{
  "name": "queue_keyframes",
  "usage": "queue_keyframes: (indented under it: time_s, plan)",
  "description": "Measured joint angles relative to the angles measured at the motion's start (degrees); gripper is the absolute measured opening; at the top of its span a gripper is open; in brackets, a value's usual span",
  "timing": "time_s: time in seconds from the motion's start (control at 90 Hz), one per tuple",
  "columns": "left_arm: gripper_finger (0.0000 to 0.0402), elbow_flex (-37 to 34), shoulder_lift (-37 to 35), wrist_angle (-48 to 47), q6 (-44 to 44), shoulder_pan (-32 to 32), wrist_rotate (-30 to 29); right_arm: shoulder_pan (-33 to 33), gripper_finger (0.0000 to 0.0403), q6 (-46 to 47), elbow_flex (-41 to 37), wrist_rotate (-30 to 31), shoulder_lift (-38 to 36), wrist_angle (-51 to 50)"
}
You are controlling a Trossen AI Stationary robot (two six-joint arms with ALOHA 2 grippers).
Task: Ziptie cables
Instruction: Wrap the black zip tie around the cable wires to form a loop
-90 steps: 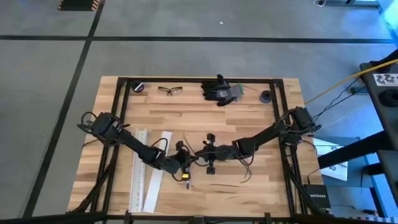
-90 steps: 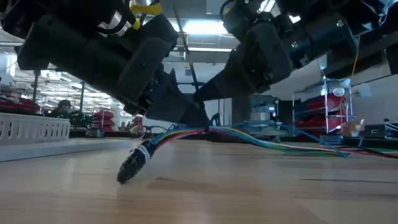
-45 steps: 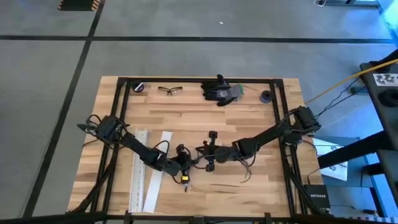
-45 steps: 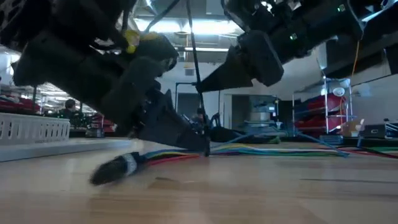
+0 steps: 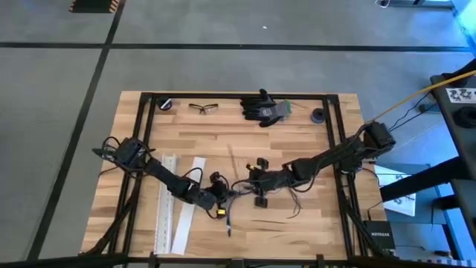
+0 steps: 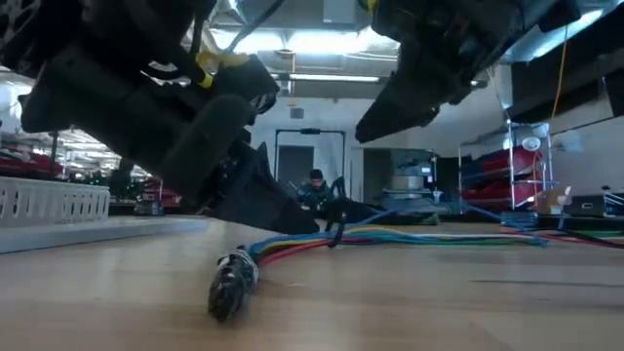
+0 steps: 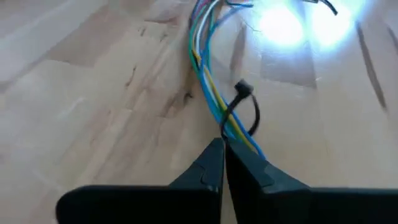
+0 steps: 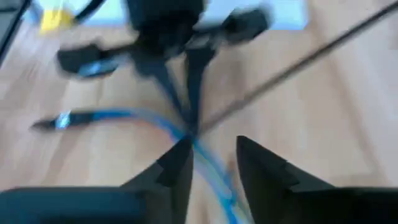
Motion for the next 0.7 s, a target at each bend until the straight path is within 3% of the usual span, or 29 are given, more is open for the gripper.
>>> queue_keyframes:
  time_s: [0.133,0.389,0.7]
  plan:
    - [0.0,0.0,0.0,0.0,-0.1,-0.1,0.0,0.0,0.0156,0.6,-0.2,-2.4,0.2,-4.6]
    - [0.0,0.0,0.0,1.5,1.0,0.0,0.0,-2.0,0.0168,-5.3,-3.6,-2.6,3.5,7.7]
    - [0.0,0.0,-0.1,1.2,1.2,0.0,0.0,-10.8,0.0168,-3.2,-4.1,-17.1,9.7,19.6]
